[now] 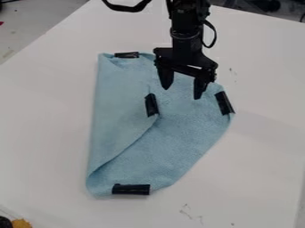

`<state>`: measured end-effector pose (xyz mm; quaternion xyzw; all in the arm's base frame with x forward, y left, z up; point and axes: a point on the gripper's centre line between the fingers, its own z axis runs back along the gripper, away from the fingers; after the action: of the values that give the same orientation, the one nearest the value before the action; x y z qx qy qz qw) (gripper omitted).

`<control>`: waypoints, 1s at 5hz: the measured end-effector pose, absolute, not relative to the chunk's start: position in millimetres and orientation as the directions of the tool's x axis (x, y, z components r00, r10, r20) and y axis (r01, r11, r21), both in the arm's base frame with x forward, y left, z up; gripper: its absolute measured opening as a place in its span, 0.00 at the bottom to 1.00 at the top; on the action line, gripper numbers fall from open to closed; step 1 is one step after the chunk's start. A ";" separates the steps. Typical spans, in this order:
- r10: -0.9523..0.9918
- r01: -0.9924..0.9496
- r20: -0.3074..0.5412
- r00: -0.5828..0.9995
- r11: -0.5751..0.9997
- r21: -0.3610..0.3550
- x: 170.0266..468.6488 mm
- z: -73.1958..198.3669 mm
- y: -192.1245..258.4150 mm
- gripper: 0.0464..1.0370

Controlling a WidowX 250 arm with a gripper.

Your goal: Fold the cloth from right to left

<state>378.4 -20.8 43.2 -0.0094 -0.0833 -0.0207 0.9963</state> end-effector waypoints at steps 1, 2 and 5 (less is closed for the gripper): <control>-0.035 0.038 0.130 0.991 0.999 -0.016 375.1 30.1 -21.3 0.96; -0.067 0.069 0.139 0.988 0.998 -0.013 383.8 27.4 -44.9 0.96; -0.199 0.203 0.178 0.964 0.979 -0.005 428.2 34.6 -107.5 0.96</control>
<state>428.2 -107.5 34.6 -0.0117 -0.0889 -0.1014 0.9908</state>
